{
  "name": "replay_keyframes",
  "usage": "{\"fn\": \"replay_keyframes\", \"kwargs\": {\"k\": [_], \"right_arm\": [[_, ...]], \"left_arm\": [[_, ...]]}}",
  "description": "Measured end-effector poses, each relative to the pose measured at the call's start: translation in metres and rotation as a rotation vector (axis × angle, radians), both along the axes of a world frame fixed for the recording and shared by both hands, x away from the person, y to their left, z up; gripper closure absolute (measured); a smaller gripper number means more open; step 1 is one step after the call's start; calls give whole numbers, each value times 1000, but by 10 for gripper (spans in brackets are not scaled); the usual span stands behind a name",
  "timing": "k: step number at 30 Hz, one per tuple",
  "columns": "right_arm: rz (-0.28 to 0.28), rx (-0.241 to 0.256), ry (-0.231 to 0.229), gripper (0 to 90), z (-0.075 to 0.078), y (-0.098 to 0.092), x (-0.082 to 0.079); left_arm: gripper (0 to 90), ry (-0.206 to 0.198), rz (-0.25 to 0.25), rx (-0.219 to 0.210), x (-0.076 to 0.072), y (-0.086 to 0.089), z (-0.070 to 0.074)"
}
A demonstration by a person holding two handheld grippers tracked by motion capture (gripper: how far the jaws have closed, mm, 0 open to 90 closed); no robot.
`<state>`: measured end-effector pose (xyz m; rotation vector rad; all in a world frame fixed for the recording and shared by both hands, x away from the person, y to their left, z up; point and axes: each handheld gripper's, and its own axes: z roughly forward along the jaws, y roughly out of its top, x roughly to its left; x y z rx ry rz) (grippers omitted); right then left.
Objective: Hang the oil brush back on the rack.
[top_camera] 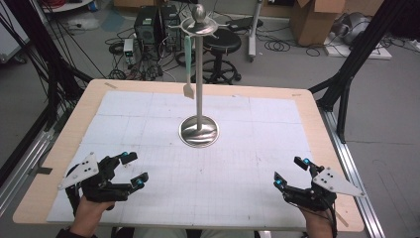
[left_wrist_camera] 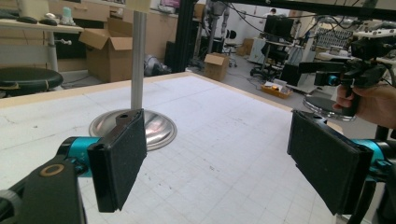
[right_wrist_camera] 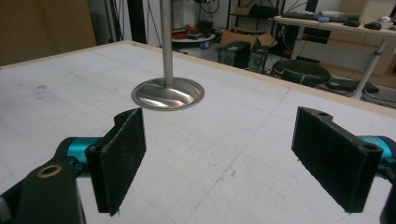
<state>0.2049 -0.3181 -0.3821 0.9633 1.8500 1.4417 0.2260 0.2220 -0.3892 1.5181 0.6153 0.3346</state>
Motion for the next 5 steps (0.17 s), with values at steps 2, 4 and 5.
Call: {"fn": "replay_keyframes", "kwargs": {"k": [2, 4, 5], "right_arm": [[-3, -3, 0, 168, 0, 0, 0], [-7, -5, -1, 168, -1, -1, 0], [-10, -3, 1, 168, -1, -2, 0]], "left_arm": [[201, 2, 0, 3, 0, 0, 0], [202, 4, 1, 3, 0, 0, 0], [201, 5, 2, 1, 0, 0, -1]]}}
